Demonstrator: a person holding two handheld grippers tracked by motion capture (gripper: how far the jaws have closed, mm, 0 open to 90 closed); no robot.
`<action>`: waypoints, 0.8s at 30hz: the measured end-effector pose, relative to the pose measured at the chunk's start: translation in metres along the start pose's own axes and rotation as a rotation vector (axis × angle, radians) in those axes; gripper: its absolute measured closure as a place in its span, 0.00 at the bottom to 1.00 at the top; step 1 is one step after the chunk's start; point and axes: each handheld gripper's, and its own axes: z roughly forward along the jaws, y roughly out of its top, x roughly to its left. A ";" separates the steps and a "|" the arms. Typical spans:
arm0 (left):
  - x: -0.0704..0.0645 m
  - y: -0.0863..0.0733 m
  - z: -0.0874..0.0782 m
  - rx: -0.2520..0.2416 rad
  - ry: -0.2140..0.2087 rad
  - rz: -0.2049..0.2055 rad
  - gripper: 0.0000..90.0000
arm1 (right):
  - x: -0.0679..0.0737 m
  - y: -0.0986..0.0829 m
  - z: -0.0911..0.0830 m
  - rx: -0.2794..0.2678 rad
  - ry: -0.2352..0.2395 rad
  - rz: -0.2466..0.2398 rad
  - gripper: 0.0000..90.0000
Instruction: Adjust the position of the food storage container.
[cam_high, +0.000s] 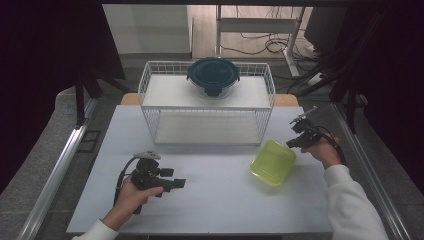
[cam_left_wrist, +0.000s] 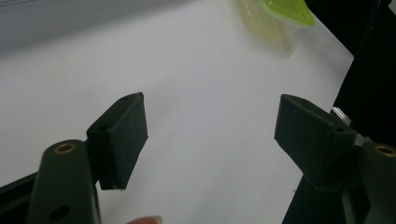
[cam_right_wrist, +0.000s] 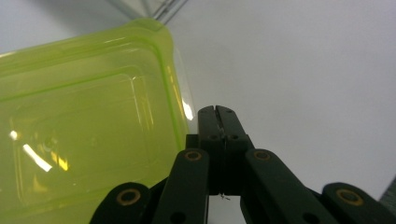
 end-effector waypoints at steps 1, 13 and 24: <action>0.000 0.000 0.000 0.000 -0.002 -0.001 0.27 | 0.002 -0.002 -0.001 -0.001 0.007 0.002 0.99; -0.001 0.000 0.001 0.001 0.000 -0.005 0.27 | 0.025 -0.030 0.002 -0.031 0.098 0.000 0.99; -0.001 0.000 0.001 0.005 0.003 -0.006 0.27 | 0.034 -0.035 0.000 -0.012 0.071 -0.006 0.99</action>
